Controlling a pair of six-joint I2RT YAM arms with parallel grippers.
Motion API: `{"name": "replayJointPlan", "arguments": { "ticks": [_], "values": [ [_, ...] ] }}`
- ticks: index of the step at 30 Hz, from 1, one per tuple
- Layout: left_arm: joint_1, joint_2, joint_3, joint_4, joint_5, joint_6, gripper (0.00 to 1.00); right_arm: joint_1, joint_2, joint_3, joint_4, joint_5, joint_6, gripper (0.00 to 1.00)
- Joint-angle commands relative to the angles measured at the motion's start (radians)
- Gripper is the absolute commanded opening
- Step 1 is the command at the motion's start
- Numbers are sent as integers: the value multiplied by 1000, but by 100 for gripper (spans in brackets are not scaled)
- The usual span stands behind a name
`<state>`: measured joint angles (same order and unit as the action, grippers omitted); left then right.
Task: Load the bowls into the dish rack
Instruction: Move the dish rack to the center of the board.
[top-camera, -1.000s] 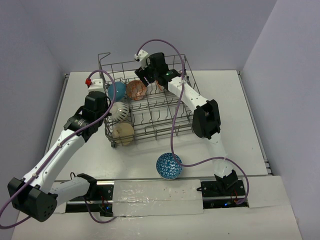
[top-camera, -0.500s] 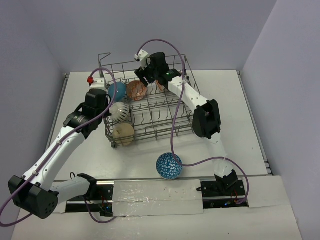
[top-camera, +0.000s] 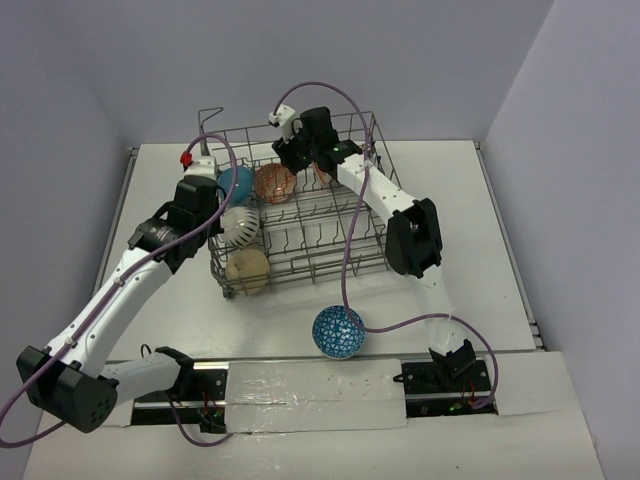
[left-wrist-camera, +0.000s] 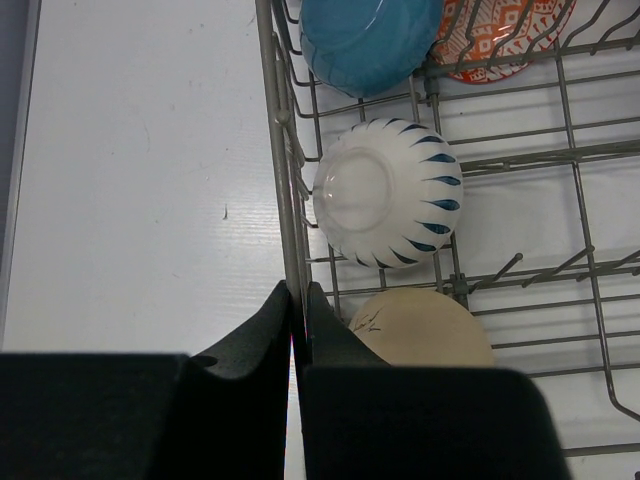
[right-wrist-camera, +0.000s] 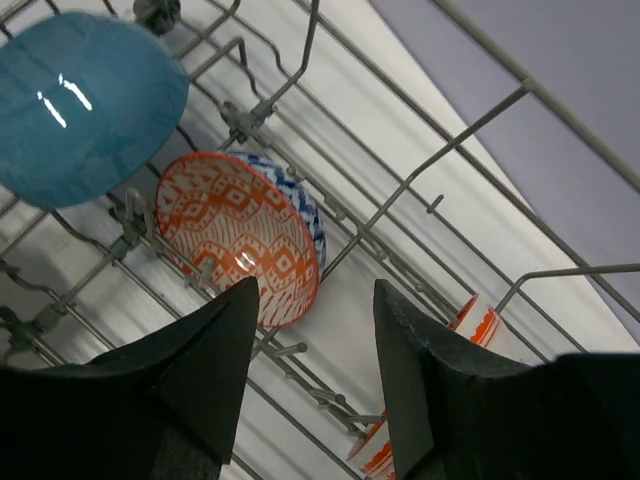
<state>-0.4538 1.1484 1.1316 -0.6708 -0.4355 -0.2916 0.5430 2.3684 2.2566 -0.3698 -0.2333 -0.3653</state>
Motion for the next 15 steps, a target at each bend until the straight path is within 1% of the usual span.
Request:
{"name": "replayJointPlan", "arguments": {
  "ticks": [1,2,3,6,15],
  "values": [
    [-57,36,5,-119,190,54,0,-6,-54,-32,6,-29,-26,51],
    [-59,42,5,-119,188,55,0,-6,-55,-46,6,-28,-29,46],
    [-60,45,7,-119,195,55,0,-6,-60,-54,3,-28,-38,40],
    [-63,51,5,-113,184,54,0,-6,-54,-65,-6,-26,-52,34],
    [-63,25,-10,-113,202,45,0,-11,0,-14,-17,-28,-49,34]
  ]
}}
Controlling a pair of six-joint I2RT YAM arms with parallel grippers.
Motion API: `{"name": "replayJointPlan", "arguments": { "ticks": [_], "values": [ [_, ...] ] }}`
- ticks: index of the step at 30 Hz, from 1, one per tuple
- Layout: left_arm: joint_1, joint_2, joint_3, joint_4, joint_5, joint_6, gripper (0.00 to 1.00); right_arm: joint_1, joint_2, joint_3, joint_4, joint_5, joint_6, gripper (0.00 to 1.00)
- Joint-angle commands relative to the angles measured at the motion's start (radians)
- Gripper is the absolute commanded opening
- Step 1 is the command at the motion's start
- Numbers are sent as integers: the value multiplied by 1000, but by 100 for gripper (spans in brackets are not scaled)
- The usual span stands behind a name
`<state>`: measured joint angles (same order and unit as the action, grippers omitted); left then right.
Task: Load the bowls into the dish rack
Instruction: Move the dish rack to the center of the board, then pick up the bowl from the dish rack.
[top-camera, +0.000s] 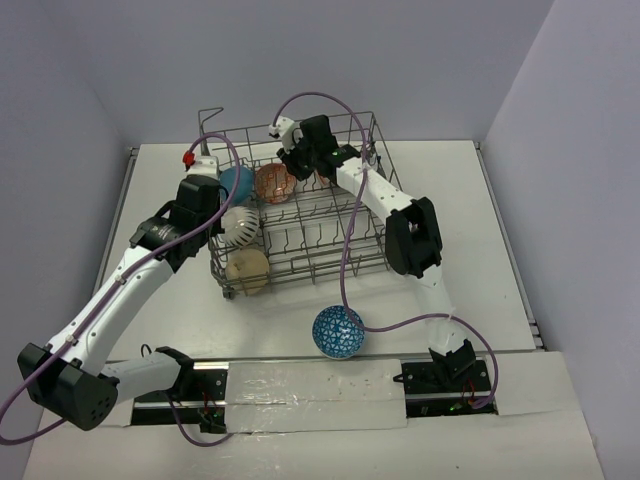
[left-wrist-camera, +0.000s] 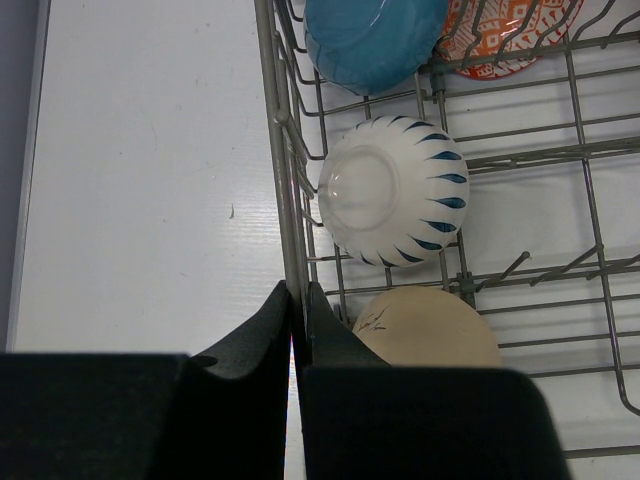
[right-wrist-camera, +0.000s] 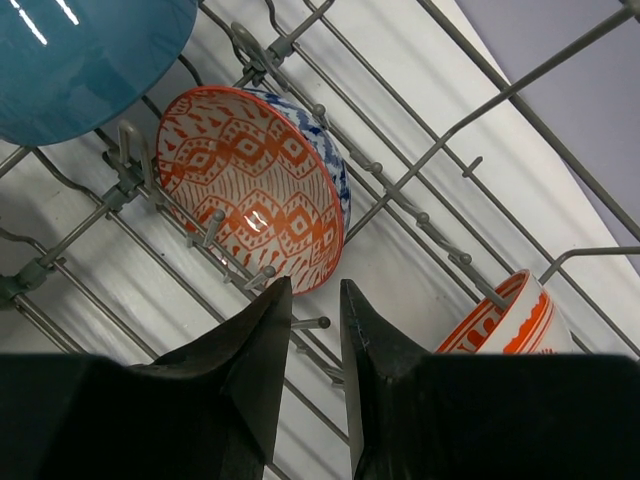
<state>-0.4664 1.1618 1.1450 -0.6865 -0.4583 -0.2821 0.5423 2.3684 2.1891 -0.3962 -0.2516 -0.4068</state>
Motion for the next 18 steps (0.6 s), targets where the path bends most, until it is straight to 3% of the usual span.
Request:
{"name": "replayJointPlan", "arguments": {
  "ticks": [1,18],
  "values": [
    [-51,9,-27,-97,228,29,0,-10,5,61,7,-9,-6,34],
    [-52,-37,-60,-91,270,9,0,-8,106,167,-1,15,0,40]
  ]
}}
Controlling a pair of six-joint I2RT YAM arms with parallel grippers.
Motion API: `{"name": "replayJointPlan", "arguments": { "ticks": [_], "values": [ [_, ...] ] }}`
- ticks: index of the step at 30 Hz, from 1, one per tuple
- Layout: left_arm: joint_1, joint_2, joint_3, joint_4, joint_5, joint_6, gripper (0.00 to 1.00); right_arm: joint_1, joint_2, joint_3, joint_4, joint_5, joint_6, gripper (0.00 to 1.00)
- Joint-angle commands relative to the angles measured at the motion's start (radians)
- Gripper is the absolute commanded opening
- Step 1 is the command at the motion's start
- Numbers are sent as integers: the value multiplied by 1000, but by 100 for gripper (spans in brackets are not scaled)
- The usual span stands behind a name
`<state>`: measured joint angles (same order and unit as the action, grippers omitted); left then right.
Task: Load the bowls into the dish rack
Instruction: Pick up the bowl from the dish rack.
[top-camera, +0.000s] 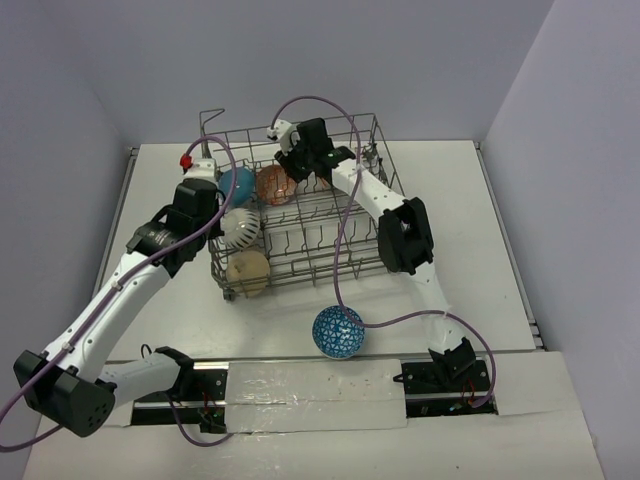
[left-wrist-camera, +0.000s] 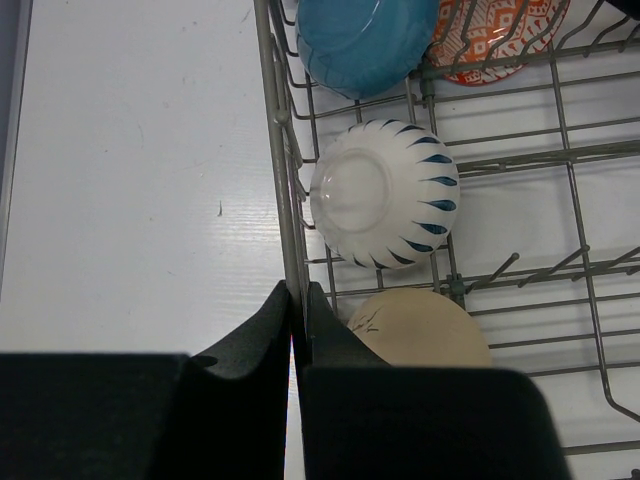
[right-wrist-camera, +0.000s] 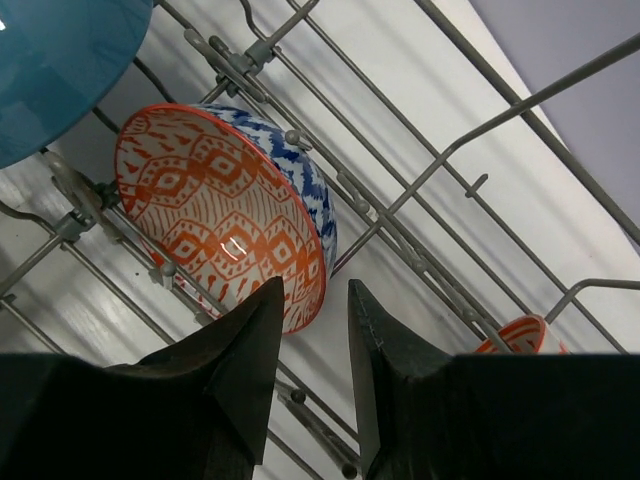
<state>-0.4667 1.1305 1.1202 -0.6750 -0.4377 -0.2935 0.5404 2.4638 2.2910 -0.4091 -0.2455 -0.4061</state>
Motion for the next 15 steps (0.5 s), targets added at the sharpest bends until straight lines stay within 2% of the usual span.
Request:
{"name": "replayJointPlan", "arguments": {
  "ticks": [1,15],
  "values": [
    [-52,-11,-39,-101,249,20,0,-7,15,70,10,9,0,40],
    [-52,-46,-57,-103,246,19,0,-7,41,79,10,29,-5,43]
  ]
}}
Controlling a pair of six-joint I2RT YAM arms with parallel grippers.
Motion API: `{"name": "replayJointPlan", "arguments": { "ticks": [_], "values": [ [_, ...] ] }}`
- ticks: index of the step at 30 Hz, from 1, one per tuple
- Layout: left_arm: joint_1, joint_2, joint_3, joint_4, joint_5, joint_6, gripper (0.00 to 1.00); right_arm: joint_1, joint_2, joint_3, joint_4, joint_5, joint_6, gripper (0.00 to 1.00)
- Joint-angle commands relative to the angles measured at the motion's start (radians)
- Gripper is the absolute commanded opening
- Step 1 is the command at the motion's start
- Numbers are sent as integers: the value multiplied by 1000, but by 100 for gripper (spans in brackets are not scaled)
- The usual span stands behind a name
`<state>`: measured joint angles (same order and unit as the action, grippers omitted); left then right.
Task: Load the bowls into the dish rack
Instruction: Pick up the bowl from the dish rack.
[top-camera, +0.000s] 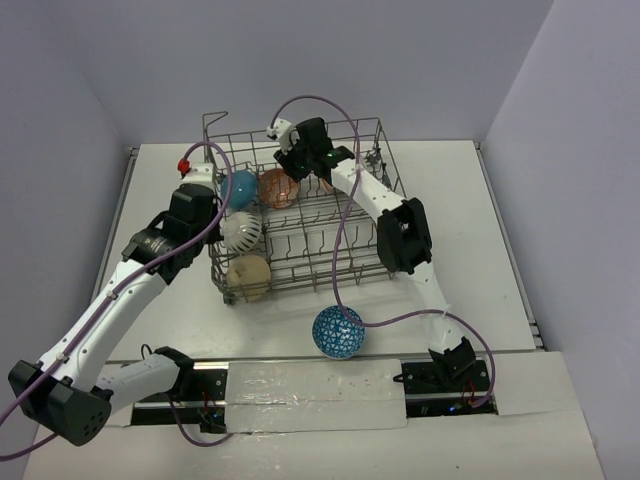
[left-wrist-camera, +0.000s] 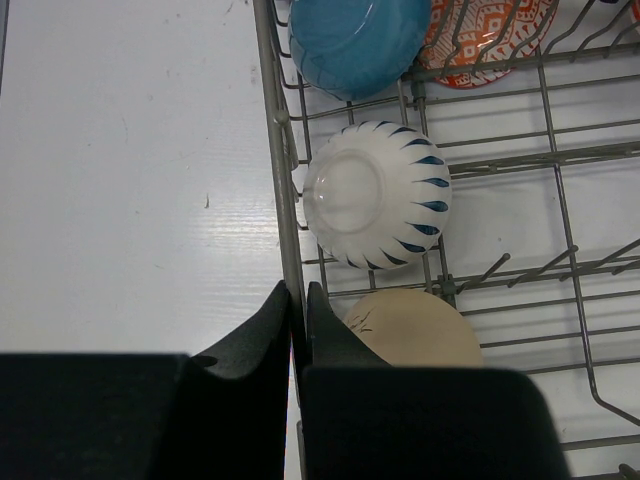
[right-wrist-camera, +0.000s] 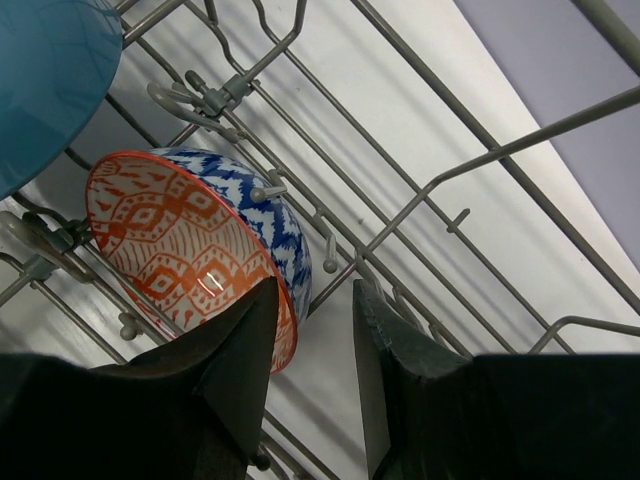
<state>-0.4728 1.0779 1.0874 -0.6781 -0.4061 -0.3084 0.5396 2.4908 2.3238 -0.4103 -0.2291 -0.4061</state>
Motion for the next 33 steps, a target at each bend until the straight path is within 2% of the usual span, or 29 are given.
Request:
{"name": "replayJointPlan", "arguments": {
  "ticks": [1,4,5,7,8,11,12,17,20,28,33],
  "values": [
    [-46,8,-23,-98,207,32,0,-6,16,46,11,16,-8,43],
    [-44,11,-21,-95,190,29,2,-6,19,45,10,13,-8,43],
    [-46,10,-23,-94,181,26,11,-6,20,45,8,11,-7,43],
    [-46,8,-24,-90,170,23,18,-6,22,43,10,8,-5,42],
    [-46,7,-26,-90,161,22,26,-6,22,42,10,7,-4,40],
    [-46,7,-27,-83,141,12,35,-6,20,34,7,5,-5,26],
    [-46,8,-26,-80,135,9,36,-6,17,31,4,7,-5,20],
    [-46,17,-27,-61,116,2,38,-6,-1,-6,10,20,-7,11],
    [-46,20,-32,-51,109,0,38,-6,-13,-24,19,28,-10,0],
    [-44,34,-43,-20,82,-14,38,-4,-66,-89,42,31,0,0],
    [-46,54,-50,11,56,-41,38,-4,-165,-174,100,33,13,0]
  ]
}}
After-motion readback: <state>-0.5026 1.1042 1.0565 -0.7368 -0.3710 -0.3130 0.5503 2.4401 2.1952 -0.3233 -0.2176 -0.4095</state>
